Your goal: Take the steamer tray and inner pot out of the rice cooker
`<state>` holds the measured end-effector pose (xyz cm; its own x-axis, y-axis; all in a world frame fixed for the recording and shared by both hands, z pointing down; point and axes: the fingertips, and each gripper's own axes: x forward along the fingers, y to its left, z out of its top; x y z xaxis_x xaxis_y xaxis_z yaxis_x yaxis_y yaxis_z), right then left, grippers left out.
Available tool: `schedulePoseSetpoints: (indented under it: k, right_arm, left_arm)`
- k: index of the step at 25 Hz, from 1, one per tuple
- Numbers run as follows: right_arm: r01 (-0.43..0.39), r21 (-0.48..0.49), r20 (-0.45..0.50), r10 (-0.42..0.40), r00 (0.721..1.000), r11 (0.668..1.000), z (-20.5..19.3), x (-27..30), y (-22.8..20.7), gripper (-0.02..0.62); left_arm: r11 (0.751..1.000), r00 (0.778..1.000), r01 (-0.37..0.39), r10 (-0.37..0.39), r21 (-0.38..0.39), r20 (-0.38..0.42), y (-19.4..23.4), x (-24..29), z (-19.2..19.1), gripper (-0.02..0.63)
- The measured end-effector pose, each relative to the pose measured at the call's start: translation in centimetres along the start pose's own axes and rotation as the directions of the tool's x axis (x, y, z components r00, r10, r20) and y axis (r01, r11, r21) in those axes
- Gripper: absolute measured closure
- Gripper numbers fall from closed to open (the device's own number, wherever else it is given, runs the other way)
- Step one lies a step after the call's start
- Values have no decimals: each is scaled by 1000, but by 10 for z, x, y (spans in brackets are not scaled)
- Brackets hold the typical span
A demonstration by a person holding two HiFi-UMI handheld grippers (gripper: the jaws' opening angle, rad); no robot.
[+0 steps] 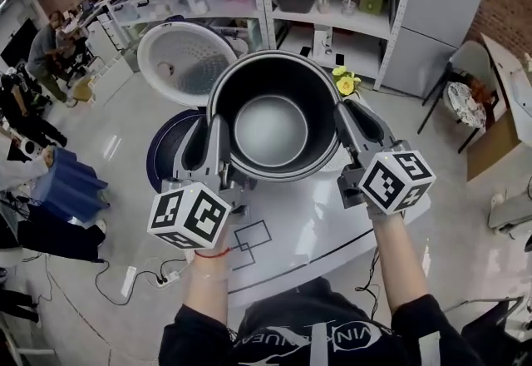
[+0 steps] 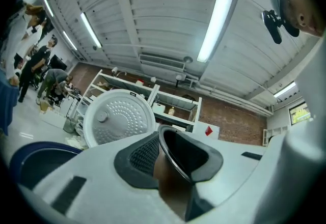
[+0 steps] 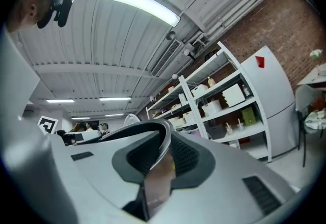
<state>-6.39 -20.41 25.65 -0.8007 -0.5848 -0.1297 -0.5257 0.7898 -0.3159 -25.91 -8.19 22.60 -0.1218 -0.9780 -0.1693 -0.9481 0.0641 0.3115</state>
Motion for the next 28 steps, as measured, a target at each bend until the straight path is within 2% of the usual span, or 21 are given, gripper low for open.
schedulePoseSetpoints:
  k: [5,10,21,28]
  right_arm:
    - [131,-17,16,-131,991,991,8,-47,-46,532]
    - [247,-31,17,-247,969,968,9,-93,-83,532]
    - [444,-21,-18,-445,895,896,-14,-188,-143,532]
    - [523,2,-52,-522,851,852,-40,-233,-171,532]
  left_arm:
    - [992,991,102,-108,-75,-78,-40,26,-44,511]
    - [975,970,183,-200,-125,-141,-80,44,-83,511]
    - [931,895,280,-341,-232,-288,-150,53,-172,511]
    - [920,845,296,-378,-257,-378,-176,51,-228,511]
